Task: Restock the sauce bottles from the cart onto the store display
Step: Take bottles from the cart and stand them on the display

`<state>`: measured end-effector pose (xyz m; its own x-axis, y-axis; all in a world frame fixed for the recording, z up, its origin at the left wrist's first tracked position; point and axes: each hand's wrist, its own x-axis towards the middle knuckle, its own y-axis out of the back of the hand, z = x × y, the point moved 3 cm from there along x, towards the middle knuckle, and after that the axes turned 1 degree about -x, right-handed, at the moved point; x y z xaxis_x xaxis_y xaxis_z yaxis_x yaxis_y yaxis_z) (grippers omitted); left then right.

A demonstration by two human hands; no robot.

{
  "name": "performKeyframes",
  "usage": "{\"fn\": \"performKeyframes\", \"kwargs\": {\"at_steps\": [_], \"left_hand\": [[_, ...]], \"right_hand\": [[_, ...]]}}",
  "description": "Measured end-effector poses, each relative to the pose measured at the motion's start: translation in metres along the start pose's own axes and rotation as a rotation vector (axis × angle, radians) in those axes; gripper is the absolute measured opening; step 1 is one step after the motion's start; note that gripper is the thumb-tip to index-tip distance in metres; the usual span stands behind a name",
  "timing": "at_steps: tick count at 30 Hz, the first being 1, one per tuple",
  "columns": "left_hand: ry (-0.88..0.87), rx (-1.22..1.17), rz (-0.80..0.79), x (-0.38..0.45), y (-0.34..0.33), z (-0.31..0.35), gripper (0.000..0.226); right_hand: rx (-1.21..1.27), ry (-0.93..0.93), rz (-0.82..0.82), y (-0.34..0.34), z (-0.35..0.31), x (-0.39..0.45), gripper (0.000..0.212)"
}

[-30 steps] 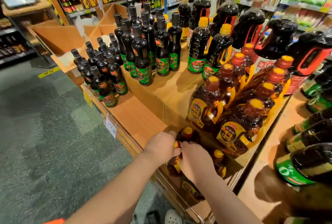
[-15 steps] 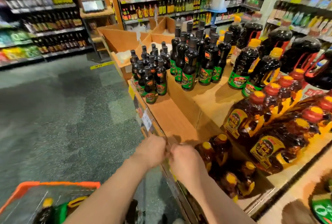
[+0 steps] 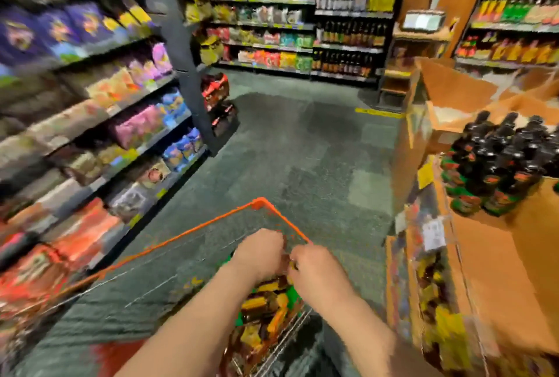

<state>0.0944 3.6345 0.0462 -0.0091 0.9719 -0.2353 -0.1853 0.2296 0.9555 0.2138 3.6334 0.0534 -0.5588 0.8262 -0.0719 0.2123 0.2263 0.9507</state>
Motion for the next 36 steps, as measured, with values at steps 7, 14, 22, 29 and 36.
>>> {"fn": "performKeyframes", "kwargs": {"at_steps": [7,14,22,29,36], "left_hand": [[0.368,-0.110,0.042,-0.089,-0.020,-0.125,0.031],[0.603,-0.254,0.026,-0.146,-0.069,-0.173,0.031],[0.826,-0.424,-0.073,-0.157,-0.120,-0.211,0.018],[0.918,-0.503,-0.158,-0.115,-0.181,-0.251,0.016],[0.965,-0.493,-0.174,-0.045,-0.248,-0.289,0.029]], "right_hand": [[0.000,0.245,-0.106,-0.052,-0.096,0.023,0.024],[-0.073,0.364,-0.316,-0.109,-0.141,0.032,0.027],[-0.181,0.404,-0.582,-0.177,-0.158,0.068,0.027],[-0.251,0.463,-0.638,-0.255,-0.156,0.117,0.013],[-0.332,0.544,-0.748,-0.328,-0.148,0.172,0.015]]}}
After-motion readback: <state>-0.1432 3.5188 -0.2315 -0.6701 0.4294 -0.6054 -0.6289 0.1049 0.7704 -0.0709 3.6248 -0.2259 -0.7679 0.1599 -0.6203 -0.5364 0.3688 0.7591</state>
